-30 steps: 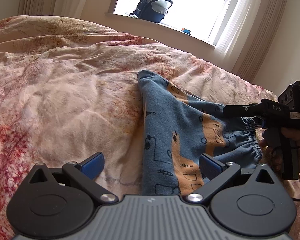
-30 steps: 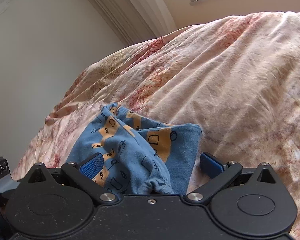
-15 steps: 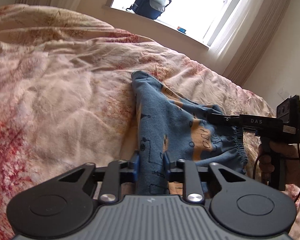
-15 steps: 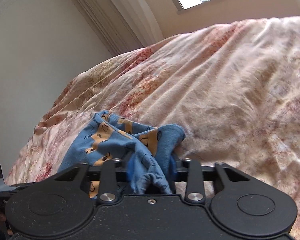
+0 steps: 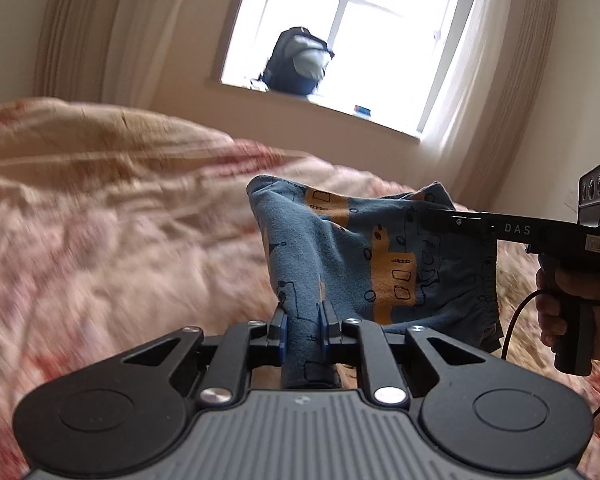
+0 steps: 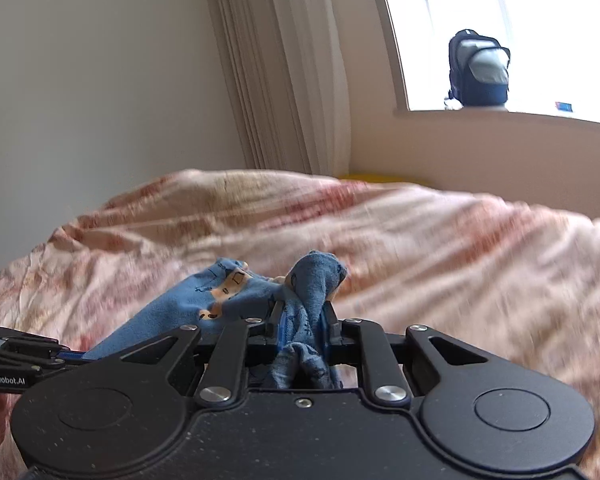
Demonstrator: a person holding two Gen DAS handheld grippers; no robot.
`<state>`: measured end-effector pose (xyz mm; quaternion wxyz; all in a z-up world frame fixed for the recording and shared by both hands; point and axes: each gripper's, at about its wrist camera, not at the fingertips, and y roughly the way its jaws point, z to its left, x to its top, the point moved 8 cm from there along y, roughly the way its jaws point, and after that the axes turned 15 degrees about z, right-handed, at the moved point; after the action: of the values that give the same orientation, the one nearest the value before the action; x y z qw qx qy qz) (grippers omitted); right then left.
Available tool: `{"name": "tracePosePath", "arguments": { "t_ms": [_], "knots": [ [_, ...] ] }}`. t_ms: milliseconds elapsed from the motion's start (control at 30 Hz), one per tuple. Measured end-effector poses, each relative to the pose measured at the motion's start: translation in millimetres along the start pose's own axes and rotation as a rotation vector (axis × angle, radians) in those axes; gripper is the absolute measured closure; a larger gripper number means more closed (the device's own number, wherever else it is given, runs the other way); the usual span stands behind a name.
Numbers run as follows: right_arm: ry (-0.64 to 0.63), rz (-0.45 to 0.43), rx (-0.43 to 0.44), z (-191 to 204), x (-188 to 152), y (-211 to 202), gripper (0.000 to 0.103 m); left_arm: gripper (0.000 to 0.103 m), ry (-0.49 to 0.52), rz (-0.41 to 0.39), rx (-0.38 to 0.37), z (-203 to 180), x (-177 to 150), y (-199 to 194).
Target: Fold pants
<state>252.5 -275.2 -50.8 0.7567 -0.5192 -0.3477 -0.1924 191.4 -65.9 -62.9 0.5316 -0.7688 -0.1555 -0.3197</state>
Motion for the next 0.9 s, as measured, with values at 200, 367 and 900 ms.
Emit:
{"name": "tracePosePath", "arguments": {
  "t_ms": [200, 367, 900],
  "knots": [
    [-0.039, 0.004, 0.005, 9.4, 26.7, 28.0, 0.086, 0.087, -0.060, -0.024, 0.015, 28.6, 11.8, 5.1],
    [-0.049, 0.058, 0.002, 14.3, 23.8, 57.2, 0.086, 0.087, -0.105, 0.025, 0.018, 49.1, 3.8, 21.7],
    [-0.036, 0.117, -0.020, 12.0, 7.1, 81.6, 0.085, 0.085, -0.120, 0.072, 0.024, 55.5, -6.6, 31.9]
  ]
}}
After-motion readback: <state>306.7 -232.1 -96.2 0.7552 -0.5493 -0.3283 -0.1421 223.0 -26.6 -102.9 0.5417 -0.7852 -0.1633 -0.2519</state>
